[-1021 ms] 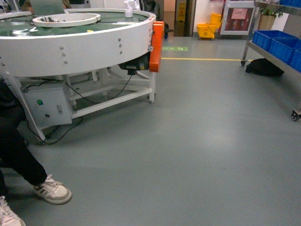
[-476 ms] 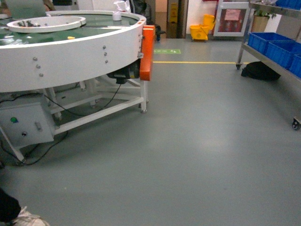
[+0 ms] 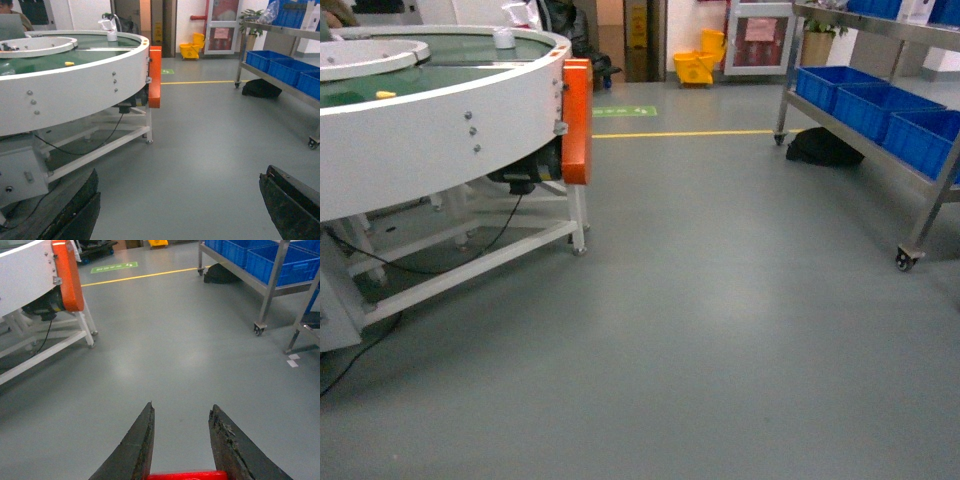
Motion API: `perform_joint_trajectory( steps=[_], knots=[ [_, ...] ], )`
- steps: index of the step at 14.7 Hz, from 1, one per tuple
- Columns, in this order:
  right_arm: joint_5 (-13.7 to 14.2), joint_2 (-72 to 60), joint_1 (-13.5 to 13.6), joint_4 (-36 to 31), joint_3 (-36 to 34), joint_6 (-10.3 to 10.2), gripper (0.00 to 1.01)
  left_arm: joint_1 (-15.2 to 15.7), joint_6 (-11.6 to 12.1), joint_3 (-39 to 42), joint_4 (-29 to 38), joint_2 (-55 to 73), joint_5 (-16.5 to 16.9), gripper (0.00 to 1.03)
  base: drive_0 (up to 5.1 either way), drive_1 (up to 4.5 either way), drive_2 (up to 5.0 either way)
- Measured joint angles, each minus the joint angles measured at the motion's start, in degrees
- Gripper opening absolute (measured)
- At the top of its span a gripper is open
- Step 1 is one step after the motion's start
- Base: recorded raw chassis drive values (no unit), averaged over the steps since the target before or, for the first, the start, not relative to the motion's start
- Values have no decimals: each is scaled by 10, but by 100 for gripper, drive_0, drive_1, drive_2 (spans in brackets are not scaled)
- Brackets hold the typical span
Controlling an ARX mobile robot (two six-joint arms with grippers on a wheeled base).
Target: Pick red block from blue box to shelf
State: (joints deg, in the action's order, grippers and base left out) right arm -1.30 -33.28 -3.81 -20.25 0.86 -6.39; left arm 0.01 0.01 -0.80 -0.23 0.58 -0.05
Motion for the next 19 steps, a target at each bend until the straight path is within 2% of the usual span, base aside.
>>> perform_joint_trajectory(
  steps=[10, 19],
  knots=[
    [0, 0, 0, 0, 0, 0, 27, -1, 0, 0, 0, 0, 0, 98, -158, 272, -589],
    [0, 0, 0, 0, 0, 0, 27, 0, 0, 0, 0, 0, 0, 98, -67, -67, -67]
  ],
)
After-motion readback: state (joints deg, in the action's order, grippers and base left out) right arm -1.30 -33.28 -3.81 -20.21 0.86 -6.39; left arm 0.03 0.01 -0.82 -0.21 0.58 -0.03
